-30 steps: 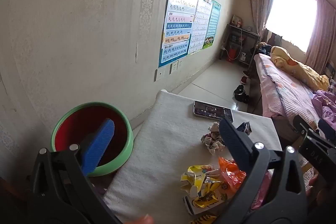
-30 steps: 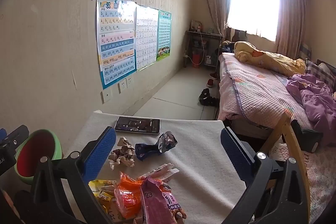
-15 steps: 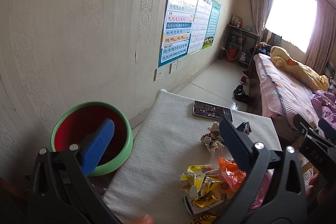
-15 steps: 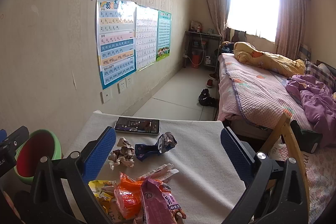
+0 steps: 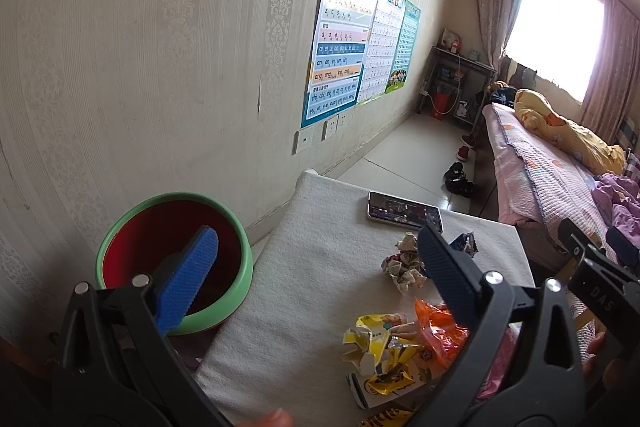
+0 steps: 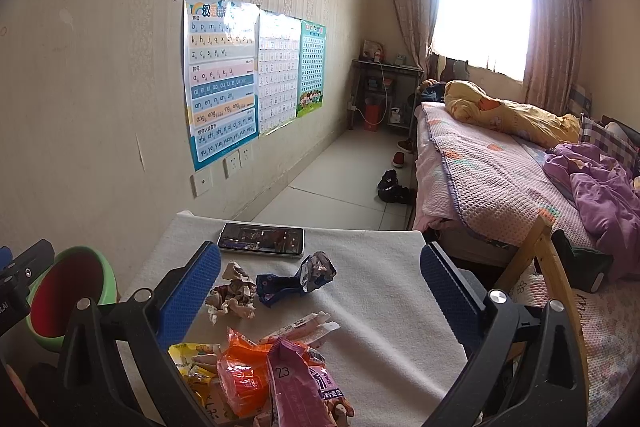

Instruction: Collect trash

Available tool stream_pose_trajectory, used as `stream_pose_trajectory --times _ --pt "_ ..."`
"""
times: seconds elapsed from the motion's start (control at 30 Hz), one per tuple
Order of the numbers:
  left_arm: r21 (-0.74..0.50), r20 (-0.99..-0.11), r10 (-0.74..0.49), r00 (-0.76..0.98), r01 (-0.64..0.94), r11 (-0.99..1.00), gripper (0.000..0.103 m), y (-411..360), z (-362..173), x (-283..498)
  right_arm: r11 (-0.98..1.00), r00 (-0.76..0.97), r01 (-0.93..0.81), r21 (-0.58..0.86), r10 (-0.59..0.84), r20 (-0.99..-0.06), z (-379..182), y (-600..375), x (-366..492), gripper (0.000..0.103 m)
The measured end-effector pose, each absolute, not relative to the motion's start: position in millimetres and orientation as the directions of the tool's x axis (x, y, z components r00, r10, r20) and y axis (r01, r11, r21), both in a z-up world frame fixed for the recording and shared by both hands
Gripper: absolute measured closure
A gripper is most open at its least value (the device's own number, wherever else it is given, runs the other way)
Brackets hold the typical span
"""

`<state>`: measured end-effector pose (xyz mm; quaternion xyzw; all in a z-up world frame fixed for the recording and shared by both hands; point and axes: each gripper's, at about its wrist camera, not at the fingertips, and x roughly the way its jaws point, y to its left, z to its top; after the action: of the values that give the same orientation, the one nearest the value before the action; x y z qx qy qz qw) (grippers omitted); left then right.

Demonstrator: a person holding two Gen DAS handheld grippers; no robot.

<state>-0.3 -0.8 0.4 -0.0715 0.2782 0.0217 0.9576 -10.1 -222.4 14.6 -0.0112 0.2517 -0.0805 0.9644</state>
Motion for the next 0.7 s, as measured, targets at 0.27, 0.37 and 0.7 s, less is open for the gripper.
stream_pose_trajectory --times 0.27,0.37,0.7 --pt "-0.128 -0.538 0.000 0.843 -0.082 0.988 0.005 -0.5 0.3 -0.1 0.987 0.860 0.150 -0.062 -0.161 -0.484 14.7 -222.1 -10.1 0.007" --pt "-0.128 -0.537 0.000 0.843 -0.082 0.988 0.005 0.0 0.4 -3.8 0.987 0.860 0.150 -0.062 -0.161 -0.484 14.7 -222.1 -10.0 0.007" --pt "-0.129 -0.536 -0.001 0.844 -0.081 0.988 0.005 0.4 0.4 -3.7 0.986 0.858 0.151 -0.064 -0.163 -0.487 15.0 -223.6 -11.7 0.007"
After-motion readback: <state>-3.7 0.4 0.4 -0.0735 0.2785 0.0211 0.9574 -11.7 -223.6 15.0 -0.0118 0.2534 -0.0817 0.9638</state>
